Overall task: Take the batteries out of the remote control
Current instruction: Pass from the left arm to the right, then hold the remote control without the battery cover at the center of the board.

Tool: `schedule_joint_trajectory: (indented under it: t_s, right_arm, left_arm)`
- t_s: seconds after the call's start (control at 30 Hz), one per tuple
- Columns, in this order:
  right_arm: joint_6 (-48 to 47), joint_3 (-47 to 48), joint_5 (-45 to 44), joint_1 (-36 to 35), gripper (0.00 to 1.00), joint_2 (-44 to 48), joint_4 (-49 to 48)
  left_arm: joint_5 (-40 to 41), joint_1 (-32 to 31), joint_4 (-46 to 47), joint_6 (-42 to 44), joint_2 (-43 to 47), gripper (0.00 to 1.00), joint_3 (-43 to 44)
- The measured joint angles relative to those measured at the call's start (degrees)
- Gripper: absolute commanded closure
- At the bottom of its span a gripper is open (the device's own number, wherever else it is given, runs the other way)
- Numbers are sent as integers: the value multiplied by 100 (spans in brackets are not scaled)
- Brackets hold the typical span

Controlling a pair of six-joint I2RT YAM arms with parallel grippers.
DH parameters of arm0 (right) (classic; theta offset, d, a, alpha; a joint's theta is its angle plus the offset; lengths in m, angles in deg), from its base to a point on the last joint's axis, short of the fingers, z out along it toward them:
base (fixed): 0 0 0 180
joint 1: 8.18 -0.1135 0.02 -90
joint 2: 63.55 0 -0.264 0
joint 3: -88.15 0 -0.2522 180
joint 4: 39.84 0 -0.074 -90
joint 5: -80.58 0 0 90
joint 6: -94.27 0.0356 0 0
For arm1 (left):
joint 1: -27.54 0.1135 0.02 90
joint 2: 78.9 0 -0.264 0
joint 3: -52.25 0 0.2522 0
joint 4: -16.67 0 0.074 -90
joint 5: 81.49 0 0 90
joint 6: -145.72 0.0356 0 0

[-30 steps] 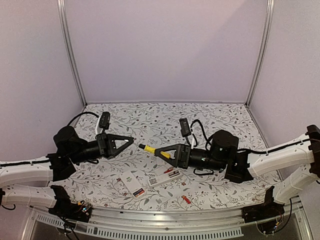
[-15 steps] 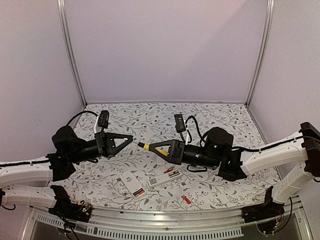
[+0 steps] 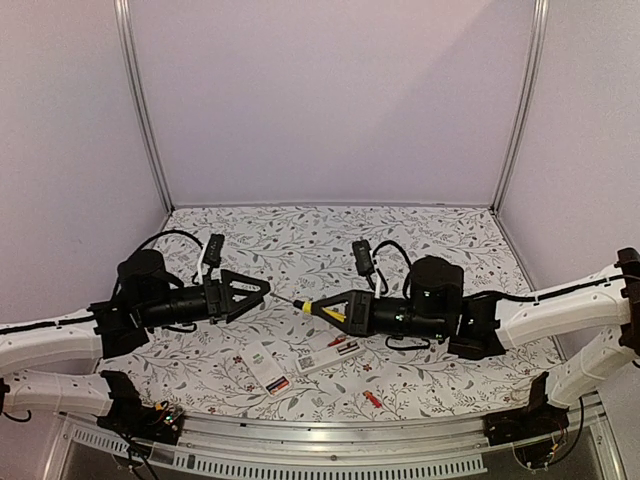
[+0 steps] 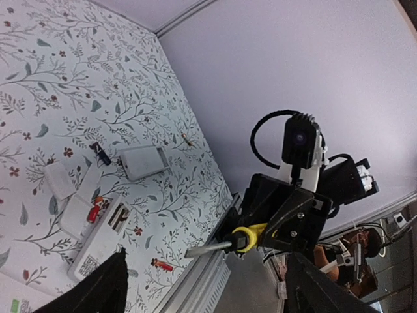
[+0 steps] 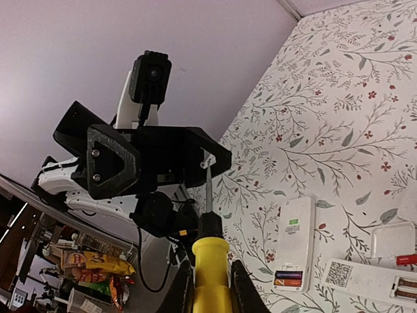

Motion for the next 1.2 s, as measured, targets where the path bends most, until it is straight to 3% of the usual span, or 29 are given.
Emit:
schedule_joint_trajectory:
  t_s: [0.2, 0.4, 0.73, 1.2]
  right_arm:
    - [-245, -11, -369, -164, 100, 275, 1810]
    - [-337, 166, -525, -605, 100, -68, 2734]
    - [-459, 612, -605, -723, 100, -728, 3132]
    - [-487, 785, -337, -726, 100, -1067, 3191]
  left_arm:
    - [702, 66, -2000, 688, -155, 6, 367]
    - [1113, 66, -3108, 1021, -776, 4, 369]
    - [1558, -35, -3681, 1309, -1611, 2, 426]
    - [1602, -243, -3617, 1565, -2083, 1, 472]
